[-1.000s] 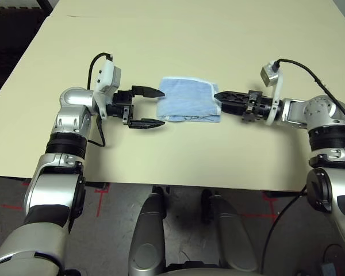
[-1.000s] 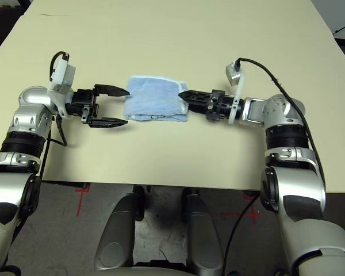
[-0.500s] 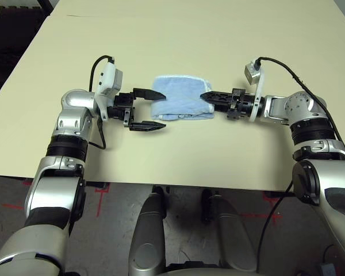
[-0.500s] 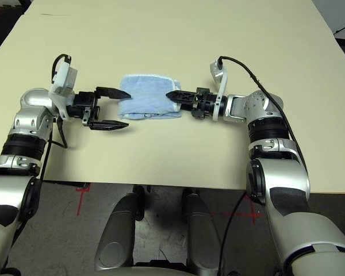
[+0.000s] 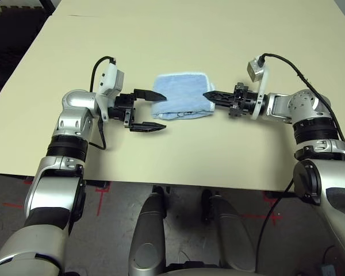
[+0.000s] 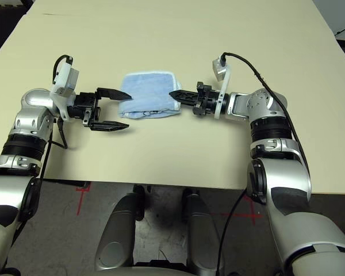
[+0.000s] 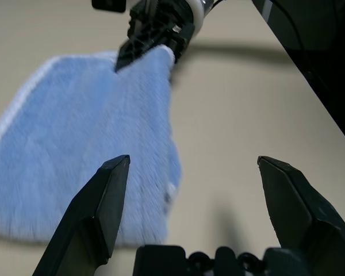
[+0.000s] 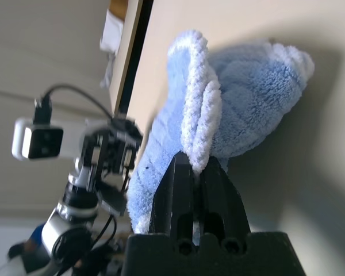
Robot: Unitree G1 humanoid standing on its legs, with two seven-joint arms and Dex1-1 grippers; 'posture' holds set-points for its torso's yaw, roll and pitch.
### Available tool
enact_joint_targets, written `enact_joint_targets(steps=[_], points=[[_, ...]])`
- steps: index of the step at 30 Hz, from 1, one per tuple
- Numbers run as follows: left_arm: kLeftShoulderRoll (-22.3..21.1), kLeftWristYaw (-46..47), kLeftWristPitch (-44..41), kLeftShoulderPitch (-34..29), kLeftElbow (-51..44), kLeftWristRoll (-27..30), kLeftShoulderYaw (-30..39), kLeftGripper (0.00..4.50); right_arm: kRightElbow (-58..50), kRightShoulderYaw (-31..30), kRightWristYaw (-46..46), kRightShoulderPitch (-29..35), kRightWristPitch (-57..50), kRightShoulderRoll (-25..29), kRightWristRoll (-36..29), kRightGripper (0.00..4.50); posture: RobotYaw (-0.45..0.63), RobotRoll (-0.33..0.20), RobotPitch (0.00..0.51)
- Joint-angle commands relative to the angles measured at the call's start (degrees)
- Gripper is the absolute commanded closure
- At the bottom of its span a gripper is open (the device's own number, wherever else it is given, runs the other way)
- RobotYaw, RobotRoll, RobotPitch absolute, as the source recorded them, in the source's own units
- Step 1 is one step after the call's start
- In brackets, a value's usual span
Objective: Fold the towel and set it aside.
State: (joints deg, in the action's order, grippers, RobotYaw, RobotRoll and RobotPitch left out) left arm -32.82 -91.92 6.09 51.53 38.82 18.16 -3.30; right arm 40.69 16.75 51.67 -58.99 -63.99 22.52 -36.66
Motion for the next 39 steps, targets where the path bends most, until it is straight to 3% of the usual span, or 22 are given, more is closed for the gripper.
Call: enact_joint_targets(steps=[1, 4, 12, 18, 30, 39], points=[[-0.03, -0.39, -1.34, -0.64, 0.05, 0.27, 0.34, 0.00, -1.92, 3.63, -1.94, 0.50, 6.78, 1.56, -0.43, 4.48, 0.08, 0.000, 0.284], [0.37, -0.11, -1.97, -0.78, 0.22, 0.17, 0.76, 0.00, -1.06, 5.21, -3.36, -0.02, 12.78, 2.08, 0.12, 4.48, 0.07, 0.000, 0.286], [1.21, 0.49, -2.02, -0.61, 1.28, -0.32, 1.14, 0.00, 13.24, 11.13, -12.45, -4.52, 42.14, 5.31, 4.49, 4.48, 0.06, 0.000, 0.291], [1.30, 0.35, -1.90, -0.43, 1.54, -0.55, 1.10, 0.00, 20.70, 13.66, -18.94, -3.79, 58.17, 7.29, 6.64, 4.48, 0.05, 0.000, 0.290], [1.67, 0.75, -2.75, -0.23, 1.39, -0.42, 1.19, 0.00, 22.32, 21.14, -26.02, -1.31, 61.67, 7.27, 1.84, 4.48, 0.05, 0.000, 0.293], [2.06, 0.36, -2.25, 1.24, 2.75, -0.89, 0.80, 0.00, 18.70, 22.74, -28.61, 0.38, 67.89, 2.09, 0.35, 4.48, 0.05, 0.000, 0.287]])
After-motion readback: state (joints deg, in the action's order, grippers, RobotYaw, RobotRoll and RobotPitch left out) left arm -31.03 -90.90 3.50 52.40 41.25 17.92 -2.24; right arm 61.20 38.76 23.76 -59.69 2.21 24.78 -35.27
